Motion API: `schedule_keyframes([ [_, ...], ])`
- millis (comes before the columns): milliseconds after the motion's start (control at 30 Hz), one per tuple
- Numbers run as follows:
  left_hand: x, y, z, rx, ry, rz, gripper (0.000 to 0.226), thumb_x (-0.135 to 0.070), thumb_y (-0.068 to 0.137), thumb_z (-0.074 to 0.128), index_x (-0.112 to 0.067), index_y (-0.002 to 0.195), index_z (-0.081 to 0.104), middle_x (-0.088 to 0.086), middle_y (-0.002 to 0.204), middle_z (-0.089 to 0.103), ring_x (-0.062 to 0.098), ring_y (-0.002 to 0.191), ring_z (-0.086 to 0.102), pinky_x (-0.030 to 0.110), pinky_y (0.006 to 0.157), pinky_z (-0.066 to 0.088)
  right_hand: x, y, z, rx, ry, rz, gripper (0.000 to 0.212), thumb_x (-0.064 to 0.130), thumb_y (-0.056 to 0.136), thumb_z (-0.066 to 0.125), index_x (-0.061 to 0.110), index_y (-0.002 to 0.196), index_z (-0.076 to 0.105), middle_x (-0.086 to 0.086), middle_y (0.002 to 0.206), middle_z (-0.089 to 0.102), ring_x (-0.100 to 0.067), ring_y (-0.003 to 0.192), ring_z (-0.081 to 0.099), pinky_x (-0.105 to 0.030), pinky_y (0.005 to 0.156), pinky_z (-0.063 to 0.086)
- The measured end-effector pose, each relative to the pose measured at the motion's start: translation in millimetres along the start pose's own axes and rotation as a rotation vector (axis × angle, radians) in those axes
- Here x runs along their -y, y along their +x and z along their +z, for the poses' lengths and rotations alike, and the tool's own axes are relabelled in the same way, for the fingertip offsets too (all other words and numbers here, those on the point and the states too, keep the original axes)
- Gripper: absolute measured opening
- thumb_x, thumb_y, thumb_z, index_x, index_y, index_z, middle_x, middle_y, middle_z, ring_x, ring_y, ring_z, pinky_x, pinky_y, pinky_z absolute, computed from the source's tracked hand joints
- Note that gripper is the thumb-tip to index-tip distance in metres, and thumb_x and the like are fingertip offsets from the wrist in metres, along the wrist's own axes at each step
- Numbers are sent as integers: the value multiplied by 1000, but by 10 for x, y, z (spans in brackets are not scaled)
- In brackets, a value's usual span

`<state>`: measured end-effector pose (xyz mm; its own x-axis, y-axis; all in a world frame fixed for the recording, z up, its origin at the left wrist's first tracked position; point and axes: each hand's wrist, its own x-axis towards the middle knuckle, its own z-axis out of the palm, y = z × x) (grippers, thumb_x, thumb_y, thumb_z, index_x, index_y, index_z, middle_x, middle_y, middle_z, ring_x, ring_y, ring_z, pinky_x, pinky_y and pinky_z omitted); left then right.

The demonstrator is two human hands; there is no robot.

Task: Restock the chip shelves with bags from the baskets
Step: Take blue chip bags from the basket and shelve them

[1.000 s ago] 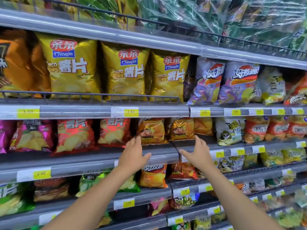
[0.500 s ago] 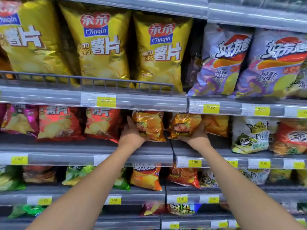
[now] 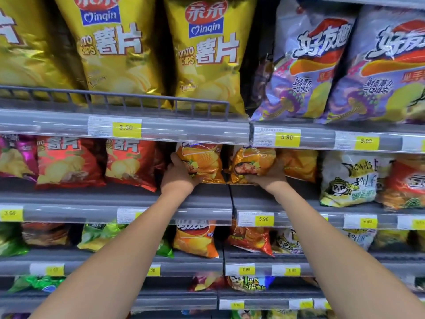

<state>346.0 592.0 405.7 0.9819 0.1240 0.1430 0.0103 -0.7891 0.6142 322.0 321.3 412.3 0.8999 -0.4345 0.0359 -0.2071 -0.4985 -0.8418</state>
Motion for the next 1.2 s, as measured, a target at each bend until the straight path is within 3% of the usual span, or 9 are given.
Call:
schedule_keyframes([
  [500,-12,82,69,-8,-4,-20,129,-48,81,84,-15,163,-9,21,155,42,44,133,53,53,103,50,-18,55,119,-49,-56,-39,135,40,69,93,18,162,-1,-21,163,26,-40,145,38,-44,114,40],
  [667,-41,87,72,-18,2,-21,126,-46,82,84,-15,163,-7,22,154,43,44,131,55,52,101,52,15,17,125,-50,-77,-28,135,39,72,92,19,162,-6,-22,164,20,-42,146,37,-46,113,41],
  [933,-33,79,84,-18,-10,-22,126,-45,83,83,-15,163,-10,22,156,42,44,131,55,50,103,51,0,-25,133,-59,-52,-46,129,39,70,92,19,160,2,-21,161,29,-43,141,42,-48,113,42],
  [1200,-31,102,92,-24,2,-17,125,-47,83,83,-15,164,-7,21,156,43,43,131,56,48,101,50,5,-22,113,-51,-61,-47,132,37,74,91,19,162,-5,-21,165,21,-41,145,37,-46,114,39],
])
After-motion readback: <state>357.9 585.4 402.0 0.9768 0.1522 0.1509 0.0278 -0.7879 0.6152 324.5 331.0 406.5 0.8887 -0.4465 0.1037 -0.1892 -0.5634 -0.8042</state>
